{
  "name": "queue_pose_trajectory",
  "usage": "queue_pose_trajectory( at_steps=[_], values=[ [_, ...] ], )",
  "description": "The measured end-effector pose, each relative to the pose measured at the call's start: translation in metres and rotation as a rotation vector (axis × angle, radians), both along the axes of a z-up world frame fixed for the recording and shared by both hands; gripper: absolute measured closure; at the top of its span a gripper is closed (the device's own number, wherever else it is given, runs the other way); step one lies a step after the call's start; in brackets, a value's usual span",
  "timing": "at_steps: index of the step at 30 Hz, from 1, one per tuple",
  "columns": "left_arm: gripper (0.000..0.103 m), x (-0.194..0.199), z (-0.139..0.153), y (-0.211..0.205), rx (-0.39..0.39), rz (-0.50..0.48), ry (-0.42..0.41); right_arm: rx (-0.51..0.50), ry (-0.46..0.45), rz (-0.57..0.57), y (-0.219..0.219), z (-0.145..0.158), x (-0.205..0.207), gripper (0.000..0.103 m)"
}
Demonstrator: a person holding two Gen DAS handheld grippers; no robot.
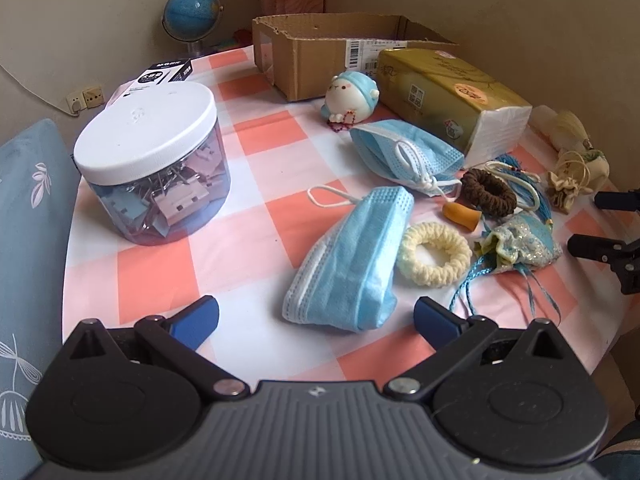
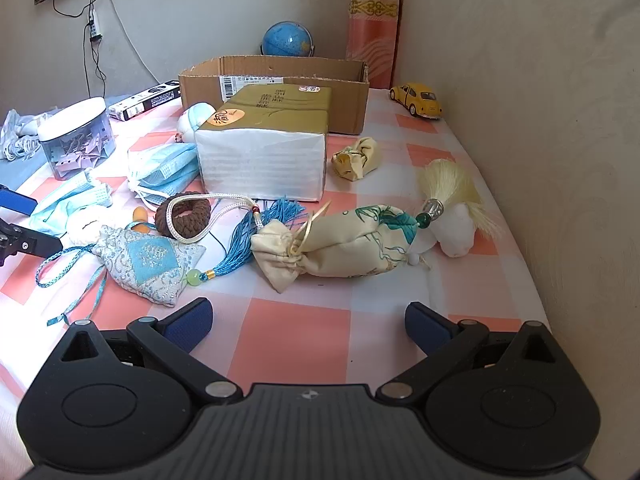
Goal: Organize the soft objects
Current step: 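Move the right tool toward the cream sachet while the left tool approaches the blue face mask, then close the right tool on the cream sachet while the left tool closes on the blue mask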
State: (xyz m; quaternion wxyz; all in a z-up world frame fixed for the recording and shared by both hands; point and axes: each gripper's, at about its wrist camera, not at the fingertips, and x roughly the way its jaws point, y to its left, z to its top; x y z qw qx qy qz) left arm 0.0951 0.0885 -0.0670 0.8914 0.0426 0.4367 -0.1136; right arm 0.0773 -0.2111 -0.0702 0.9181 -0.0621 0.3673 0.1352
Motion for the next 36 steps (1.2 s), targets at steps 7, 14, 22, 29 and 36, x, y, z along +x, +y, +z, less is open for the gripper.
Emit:
queue_pose_trajectory(
  at_steps=[7, 14, 22, 29, 36],
  values=[
    [0.0, 0.0, 0.0, -0.003, -0.001, -0.012, -0.007, 0.007, -0.027, 0.003, -0.002, -0.002, -0.005, 0.0],
    [0.025, 0.01, 0.008, -0.01, -0.01, -0.091, -0.02, 0.013, -0.052, 0.014, -0.004, -0.003, -0.008, 0.0],
    [0.048, 0.017, 0.011, -0.018, -0.003, -0.166, -0.023, -0.012, -0.055, -0.001, -0.002, -0.001, -0.009, 0.0],
    [0.05, 0.017, 0.01, -0.017, -0.011, -0.176, -0.027, -0.094, -0.087, -0.003, 0.005, 0.022, -0.004, 0.0],
    [0.05, 0.016, 0.01, -0.016, -0.02, -0.186, -0.033, -0.157, -0.059, -0.022, 0.025, 0.023, 0.014, 0.0]
  ],
)
